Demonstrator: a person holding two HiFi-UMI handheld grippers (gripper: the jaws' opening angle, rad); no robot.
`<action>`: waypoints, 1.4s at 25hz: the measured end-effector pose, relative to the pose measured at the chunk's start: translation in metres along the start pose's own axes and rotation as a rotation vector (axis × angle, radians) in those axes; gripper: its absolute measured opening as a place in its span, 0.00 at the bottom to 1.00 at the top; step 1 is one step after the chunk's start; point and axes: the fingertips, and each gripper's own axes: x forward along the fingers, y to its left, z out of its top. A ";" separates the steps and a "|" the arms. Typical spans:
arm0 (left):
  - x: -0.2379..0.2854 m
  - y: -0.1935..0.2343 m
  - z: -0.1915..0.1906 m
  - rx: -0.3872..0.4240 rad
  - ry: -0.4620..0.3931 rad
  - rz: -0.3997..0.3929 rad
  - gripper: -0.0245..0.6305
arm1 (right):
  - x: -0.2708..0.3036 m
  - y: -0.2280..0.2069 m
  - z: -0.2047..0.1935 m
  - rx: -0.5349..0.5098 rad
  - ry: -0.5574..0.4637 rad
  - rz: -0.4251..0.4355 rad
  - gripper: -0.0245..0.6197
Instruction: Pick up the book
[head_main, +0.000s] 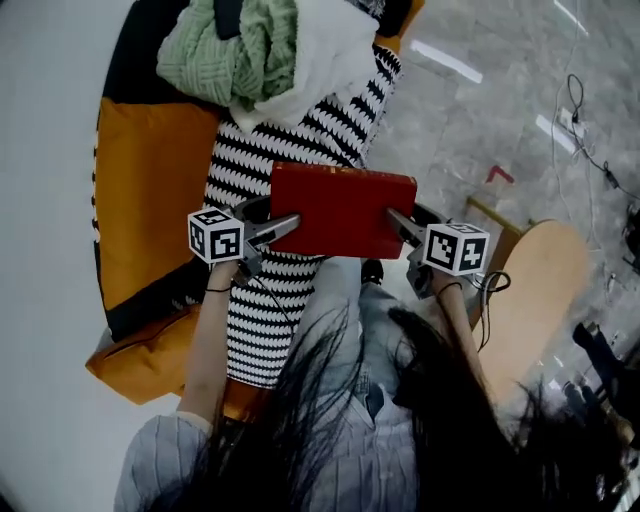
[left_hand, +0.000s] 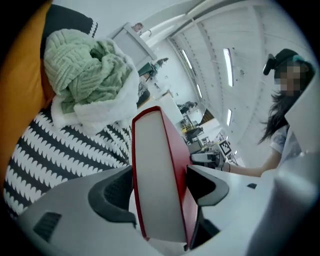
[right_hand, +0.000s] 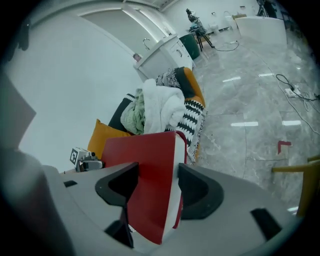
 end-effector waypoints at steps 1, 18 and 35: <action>-0.003 -0.013 0.002 -0.015 -0.045 -0.006 0.56 | -0.013 0.004 0.001 0.000 -0.016 0.004 0.45; -0.081 -0.197 -0.020 -0.008 -0.381 0.015 0.53 | -0.179 0.085 -0.027 -0.100 -0.174 0.107 0.44; -0.110 -0.303 -0.101 -0.052 -0.582 0.007 0.53 | -0.282 0.118 -0.076 -0.255 -0.295 0.184 0.40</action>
